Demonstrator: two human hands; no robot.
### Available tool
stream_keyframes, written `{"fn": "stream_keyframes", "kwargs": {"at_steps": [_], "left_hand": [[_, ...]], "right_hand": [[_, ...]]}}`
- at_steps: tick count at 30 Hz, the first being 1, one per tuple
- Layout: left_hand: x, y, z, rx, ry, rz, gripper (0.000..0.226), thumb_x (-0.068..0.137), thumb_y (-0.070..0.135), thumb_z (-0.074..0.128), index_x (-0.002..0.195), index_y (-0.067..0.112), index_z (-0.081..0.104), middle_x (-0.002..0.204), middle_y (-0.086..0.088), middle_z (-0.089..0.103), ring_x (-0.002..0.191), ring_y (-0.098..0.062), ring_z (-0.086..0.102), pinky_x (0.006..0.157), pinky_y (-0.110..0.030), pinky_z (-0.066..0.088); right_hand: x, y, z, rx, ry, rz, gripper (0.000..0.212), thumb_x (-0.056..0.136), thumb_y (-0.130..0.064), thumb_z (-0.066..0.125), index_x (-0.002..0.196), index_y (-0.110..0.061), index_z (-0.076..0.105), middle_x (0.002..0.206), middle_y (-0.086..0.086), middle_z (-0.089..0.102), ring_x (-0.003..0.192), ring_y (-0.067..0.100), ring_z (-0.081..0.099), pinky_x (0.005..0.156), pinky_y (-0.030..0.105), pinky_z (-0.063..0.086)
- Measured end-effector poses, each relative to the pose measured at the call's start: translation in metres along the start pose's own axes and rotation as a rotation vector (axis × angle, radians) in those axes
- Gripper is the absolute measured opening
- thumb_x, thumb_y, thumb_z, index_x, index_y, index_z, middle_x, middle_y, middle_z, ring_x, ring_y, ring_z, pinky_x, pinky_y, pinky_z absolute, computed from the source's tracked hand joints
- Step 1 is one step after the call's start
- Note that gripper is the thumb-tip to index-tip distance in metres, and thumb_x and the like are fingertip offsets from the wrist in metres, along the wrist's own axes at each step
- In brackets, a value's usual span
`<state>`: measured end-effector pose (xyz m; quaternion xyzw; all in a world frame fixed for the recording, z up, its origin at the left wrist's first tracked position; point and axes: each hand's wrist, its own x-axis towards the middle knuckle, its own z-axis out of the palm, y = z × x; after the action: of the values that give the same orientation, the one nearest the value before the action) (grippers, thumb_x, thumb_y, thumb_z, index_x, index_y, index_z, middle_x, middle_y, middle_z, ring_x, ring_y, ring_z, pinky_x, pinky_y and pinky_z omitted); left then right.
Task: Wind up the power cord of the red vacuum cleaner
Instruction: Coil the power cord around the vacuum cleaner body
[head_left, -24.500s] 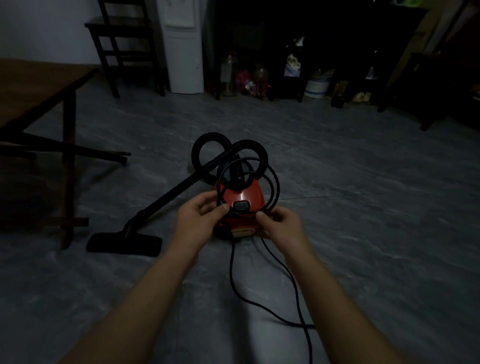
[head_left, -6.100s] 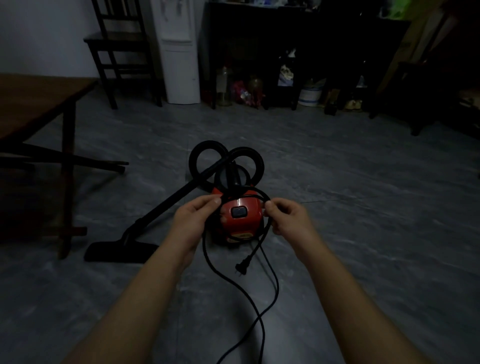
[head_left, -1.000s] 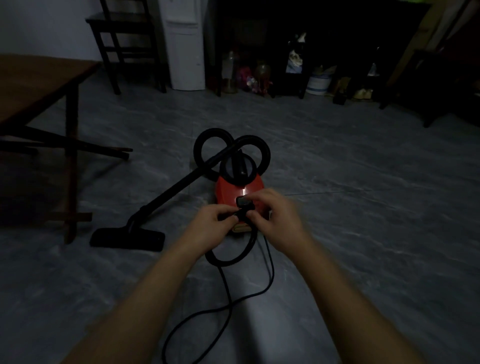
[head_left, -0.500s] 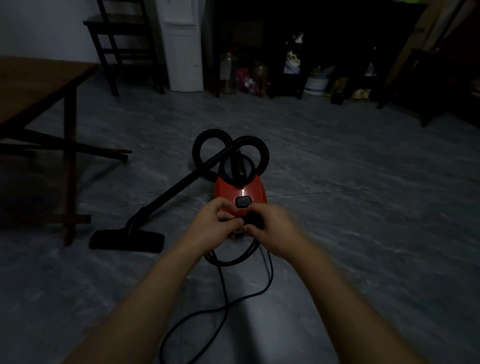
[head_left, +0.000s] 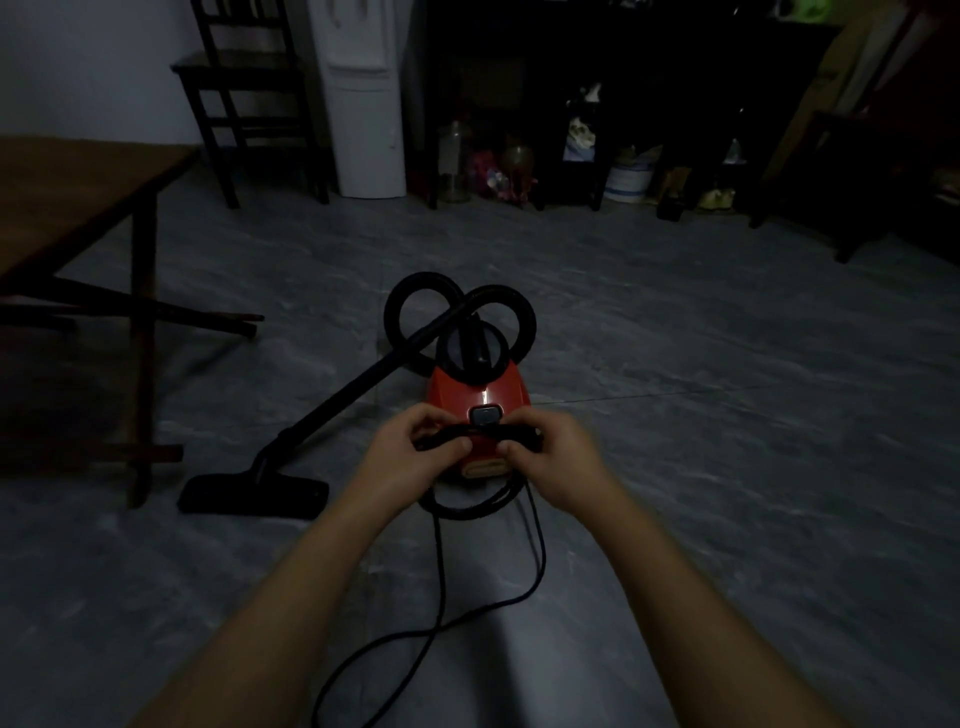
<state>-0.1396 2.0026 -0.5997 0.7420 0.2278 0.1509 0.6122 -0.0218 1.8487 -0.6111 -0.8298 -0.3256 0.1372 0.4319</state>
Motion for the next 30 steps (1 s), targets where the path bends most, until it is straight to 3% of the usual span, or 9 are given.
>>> {"fn": "stream_keyframes", "kwargs": {"at_steps": [5, 10, 14, 16, 19, 25, 30], "left_hand": [[0.001, -0.001, -0.002, -0.058, 0.014, -0.005, 0.028, 0.082, 0.009, 0.076, 0.109, 0.013, 0.068, 0.1, 0.001, 0.072, 0.091, -0.009, 0.068, 0.066, -0.009, 0.05], [0.004, -0.001, 0.002, -0.124, 0.042, -0.03, 0.026, 0.084, 0.007, 0.074, 0.104, 0.021, 0.067, 0.096, 0.003, 0.072, 0.09, -0.01, 0.069, 0.069, -0.01, 0.051], [0.01, 0.0, -0.001, -0.307, 0.057, -0.103, 0.019, 0.084, 0.014, 0.074, 0.102, 0.014, 0.072, 0.094, -0.009, 0.077, 0.096, -0.025, 0.072, 0.093, -0.04, 0.056], [0.011, 0.002, -0.003, -0.397, 0.082, -0.125, 0.022, 0.083, 0.016, 0.075, 0.105, 0.014, 0.072, 0.096, -0.012, 0.076, 0.1, -0.03, 0.071, 0.099, -0.047, 0.053], [0.012, 0.005, -0.004, -0.49, 0.109, -0.12, 0.016, 0.085, 0.011, 0.072, 0.1, 0.017, 0.073, 0.093, -0.009, 0.075, 0.099, -0.032, 0.069, 0.096, -0.044, 0.052], [0.01, 0.012, -0.005, -0.551, 0.134, -0.1, 0.018, 0.087, 0.004, 0.068, 0.092, 0.019, 0.076, 0.086, -0.001, 0.075, 0.08, -0.015, 0.068, 0.079, -0.03, 0.052], [0.011, 0.011, -0.005, -0.535, 0.114, -0.106, 0.017, 0.09, 0.002, 0.064, 0.096, 0.015, 0.074, 0.078, 0.003, 0.074, 0.069, -0.009, 0.065, 0.074, -0.027, 0.049]], "right_hand": [[0.002, -0.006, -0.014, 0.226, 0.149, 0.012, 0.022, 0.089, -0.017, 0.071, 0.088, -0.039, 0.067, 0.09, -0.011, 0.071, 0.079, 0.001, 0.065, 0.073, 0.024, 0.054], [0.001, -0.015, -0.019, 0.478, 0.207, 0.085, 0.011, 0.091, -0.013, 0.068, 0.095, -0.024, 0.07, 0.086, -0.005, 0.069, 0.066, -0.004, 0.061, 0.057, 0.01, 0.047], [0.0, -0.009, -0.021, 0.539, 0.235, 0.16, 0.014, 0.094, -0.014, 0.065, 0.107, -0.012, 0.07, 0.093, 0.002, 0.07, 0.067, -0.002, 0.063, 0.057, 0.01, 0.047], [0.001, -0.006, -0.022, 0.523, 0.248, 0.187, 0.018, 0.094, -0.015, 0.065, 0.11, -0.007, 0.069, 0.098, 0.008, 0.07, 0.071, 0.003, 0.062, 0.056, 0.01, 0.047], [-0.001, -0.004, -0.024, 0.522, 0.231, 0.222, 0.02, 0.095, -0.015, 0.064, 0.113, -0.007, 0.069, 0.094, 0.004, 0.07, 0.064, -0.002, 0.064, 0.053, 0.01, 0.047], [-0.001, -0.004, -0.022, 0.483, 0.164, 0.227, 0.023, 0.096, -0.012, 0.062, 0.116, -0.003, 0.068, 0.084, 0.003, 0.068, 0.045, -0.007, 0.056, 0.047, 0.011, 0.043], [-0.006, -0.005, -0.023, 0.33, 0.074, 0.207, 0.019, 0.096, -0.015, 0.063, 0.114, -0.012, 0.066, 0.088, 0.003, 0.067, 0.048, -0.009, 0.056, 0.047, 0.009, 0.042]]}}
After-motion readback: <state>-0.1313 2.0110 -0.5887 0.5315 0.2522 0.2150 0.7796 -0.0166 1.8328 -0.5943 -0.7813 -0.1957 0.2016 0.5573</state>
